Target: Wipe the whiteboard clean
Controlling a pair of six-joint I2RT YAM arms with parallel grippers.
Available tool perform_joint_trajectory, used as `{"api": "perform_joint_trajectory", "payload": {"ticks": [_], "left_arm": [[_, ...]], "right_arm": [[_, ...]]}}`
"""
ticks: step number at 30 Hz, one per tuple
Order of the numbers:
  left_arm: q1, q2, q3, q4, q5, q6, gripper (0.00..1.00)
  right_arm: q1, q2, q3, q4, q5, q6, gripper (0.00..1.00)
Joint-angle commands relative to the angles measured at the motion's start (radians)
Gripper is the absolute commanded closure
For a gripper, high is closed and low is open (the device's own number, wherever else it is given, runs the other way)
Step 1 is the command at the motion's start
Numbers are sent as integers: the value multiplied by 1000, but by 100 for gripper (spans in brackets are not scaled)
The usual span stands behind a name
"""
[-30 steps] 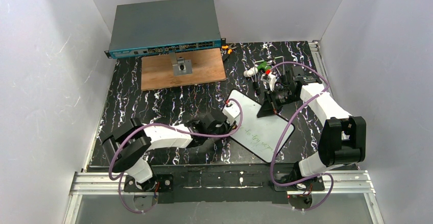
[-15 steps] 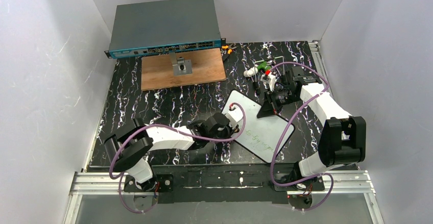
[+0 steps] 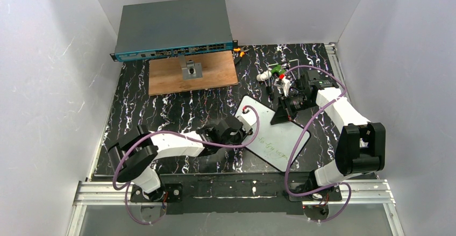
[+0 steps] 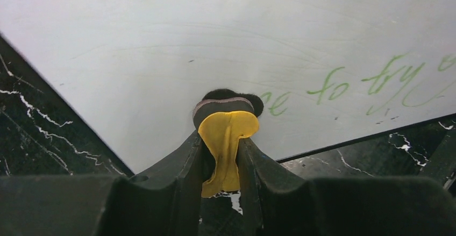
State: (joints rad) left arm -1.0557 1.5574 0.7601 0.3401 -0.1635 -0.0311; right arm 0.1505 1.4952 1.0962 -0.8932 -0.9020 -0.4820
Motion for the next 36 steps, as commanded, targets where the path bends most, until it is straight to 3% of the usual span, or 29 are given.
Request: {"api": "perform_joint_trajectory", "payload": {"ticks": [1,7,15,26,36], "left_arm": [[-57,13,14,31,-20,27,100],[-90,50,33,13,-34,89,100],[-56,47,103,-67,-172,108,100],[-11,29,112,-100,-75,-3,100],[-119,50,42,-9,-53,137,100]], "right_arm": [[9,-10,36,-3,-107,-44,99],[9,-7,34,-4,-107,-44,99],[9,-3,37,-9,-110,-49,99],[8,-11,37,-7,-109,-50,99],[8,-14,36,-9,-110,-52,99]]}}
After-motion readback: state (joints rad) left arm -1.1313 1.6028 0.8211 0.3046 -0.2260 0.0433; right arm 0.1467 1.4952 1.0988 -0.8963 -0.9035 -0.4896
